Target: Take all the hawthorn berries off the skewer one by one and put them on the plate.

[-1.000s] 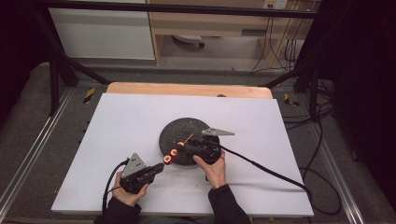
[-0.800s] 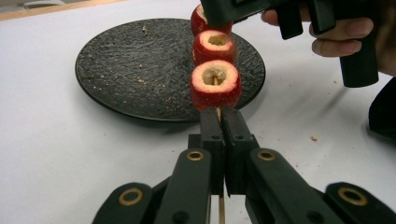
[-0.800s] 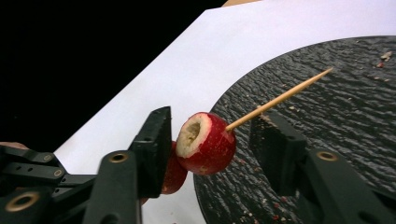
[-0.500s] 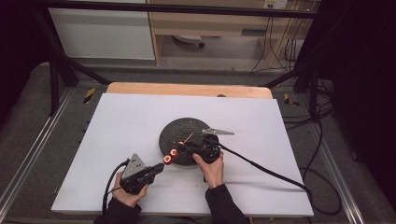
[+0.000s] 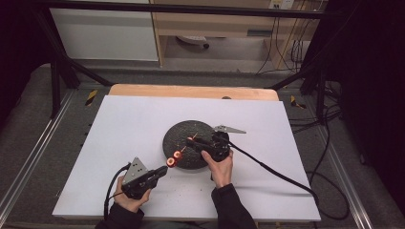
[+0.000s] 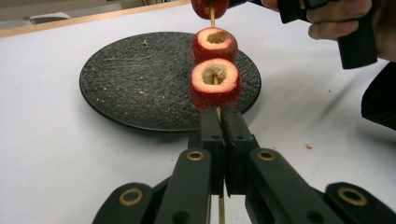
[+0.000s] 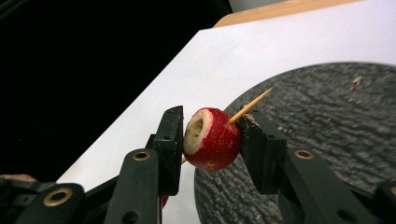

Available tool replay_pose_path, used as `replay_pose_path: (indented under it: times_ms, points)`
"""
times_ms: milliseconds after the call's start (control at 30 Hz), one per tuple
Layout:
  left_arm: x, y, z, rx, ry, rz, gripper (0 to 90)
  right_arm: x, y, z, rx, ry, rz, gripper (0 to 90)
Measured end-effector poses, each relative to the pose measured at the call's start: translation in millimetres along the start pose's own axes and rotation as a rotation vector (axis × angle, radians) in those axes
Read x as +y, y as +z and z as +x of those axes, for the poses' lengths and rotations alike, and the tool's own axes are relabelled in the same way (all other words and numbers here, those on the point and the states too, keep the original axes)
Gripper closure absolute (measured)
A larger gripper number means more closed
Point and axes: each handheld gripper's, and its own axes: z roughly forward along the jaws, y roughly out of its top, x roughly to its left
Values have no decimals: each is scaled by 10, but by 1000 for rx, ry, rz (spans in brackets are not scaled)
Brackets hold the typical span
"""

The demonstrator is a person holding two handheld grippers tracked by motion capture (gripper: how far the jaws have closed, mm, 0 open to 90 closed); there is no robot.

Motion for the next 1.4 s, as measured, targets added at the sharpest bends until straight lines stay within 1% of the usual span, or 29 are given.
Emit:
replay_pose_path:
  times_ms: [33,100,200,233,333,433,567,667,733,767,867,967,1033,1067,1167,1200,1233,1333,1367,1400]
  points:
    - [2,-3,0,0,0,-1,883,43,-16,-17,-7,-4,-9,623]
    - [3,-8,-1,1,-1,-3,883,65,-22,-26,-12,-4,-11,623]
    - [4,-15,4,2,-1,-5,883,158,-53,-67,-39,-9,-28,625]
    - [3,-15,5,2,-3,-5,883,158,-53,-67,-39,-9,-28,625]
    - [3,-17,8,3,-3,-7,884,256,-88,-111,-56,-12,-44,626]
    - [2,-17,11,3,-4,-6,883,297,-98,-136,-68,-14,-49,626]
    - [-1,-18,15,3,-5,-5,884,387,-105,-219,-100,-23,-62,626]
    - [-1,-22,21,4,-6,-6,884,417,-108,-246,-109,-25,-68,626]
    - [0,-24,26,5,-8,-7,883,436,-95,-284,-128,-24,-61,626]
    - [0,-26,27,6,-10,-8,883,436,-95,-284,-128,-24,-61,626]
    - [5,-37,33,7,-10,-11,883,403,-54,-333,-134,-16,-45,626]
    - [5,-36,38,7,-13,-11,883,331,8,-390,-139,-6,-25,625]
    - [2,-32,40,8,-13,-11,883,272,66,-417,-148,-5,1,626]
    - [2,-31,40,8,-13,-10,883,207,130,-436,-149,-1,26,625]
    - [2,-31,42,9,-14,-9,883,144,192,-458,-148,4,49,625]
    - [1,-32,44,9,-14,-8,883,80,252,-485,-150,7,76,625]
    - [1,-31,46,10,-17,-9,883,80,252,-485,-150,7,76,625]
    - [-1,-30,51,10,-19,-8,883,-3,320,-518,-157,8,109,623]
    - [-1,-28,51,10,-20,-7,883,-45,356,-539,-162,9,131,623]
    - [-1,-27,50,9,-20,-5,883,-45,356,-539,-162,9,131,623]
